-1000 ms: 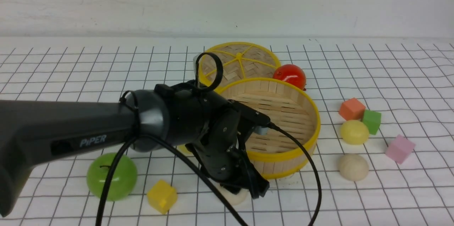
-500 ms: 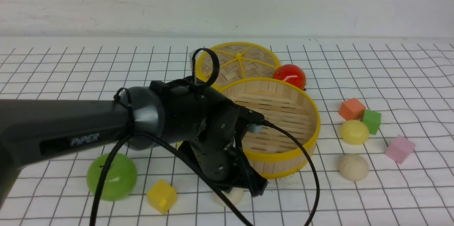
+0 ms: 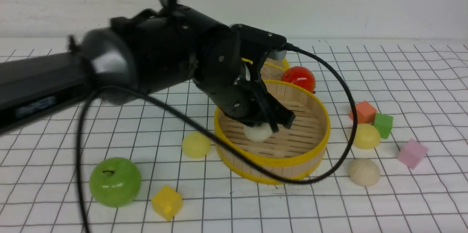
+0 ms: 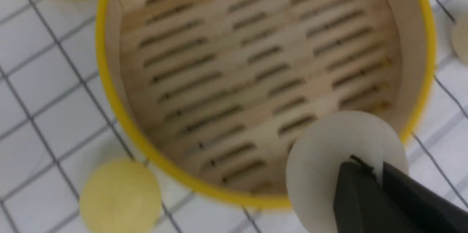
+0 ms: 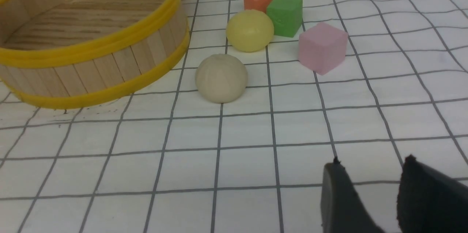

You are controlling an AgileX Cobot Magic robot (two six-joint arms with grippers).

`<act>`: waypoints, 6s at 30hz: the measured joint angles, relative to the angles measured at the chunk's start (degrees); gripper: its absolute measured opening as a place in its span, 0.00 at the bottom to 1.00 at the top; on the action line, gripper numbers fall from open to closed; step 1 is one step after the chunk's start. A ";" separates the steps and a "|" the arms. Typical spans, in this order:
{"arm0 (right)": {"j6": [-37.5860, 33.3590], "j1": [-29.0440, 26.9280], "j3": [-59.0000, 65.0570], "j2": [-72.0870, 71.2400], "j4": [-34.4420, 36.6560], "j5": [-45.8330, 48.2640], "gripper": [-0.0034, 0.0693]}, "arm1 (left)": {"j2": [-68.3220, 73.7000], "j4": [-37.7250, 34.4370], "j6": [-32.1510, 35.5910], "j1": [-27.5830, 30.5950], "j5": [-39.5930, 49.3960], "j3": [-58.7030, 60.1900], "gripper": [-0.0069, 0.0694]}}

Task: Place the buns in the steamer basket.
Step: Use the left arm to put the steamed stuffed bun into the steamer, then use the left arm to grab a steamed stuffed bun, then use the left arm to put the steamed stuffed bun into the steamer, then use the right arm to grab a steamed stuffed bun

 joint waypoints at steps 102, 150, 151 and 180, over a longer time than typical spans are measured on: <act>0.00 0.00 0.00 0.00 0.00 0.00 0.38 | 20.44 -6.74 7.22 9.36 -1.63 -17.02 0.25; 11.58 0.00 0.56 0.00 26.44 -12.85 0.38 | -87.61 -15.59 2.30 9.42 -36.75 79.49 0.07; 11.86 0.00 0.37 0.00 29.56 -14.57 0.37 | -87.80 -15.59 2.30 9.42 -36.25 80.27 0.07; -4.70 8.18 -60.42 88.45 7.43 21.85 0.17 | -87.86 -15.61 2.30 9.42 -31.87 83.67 0.07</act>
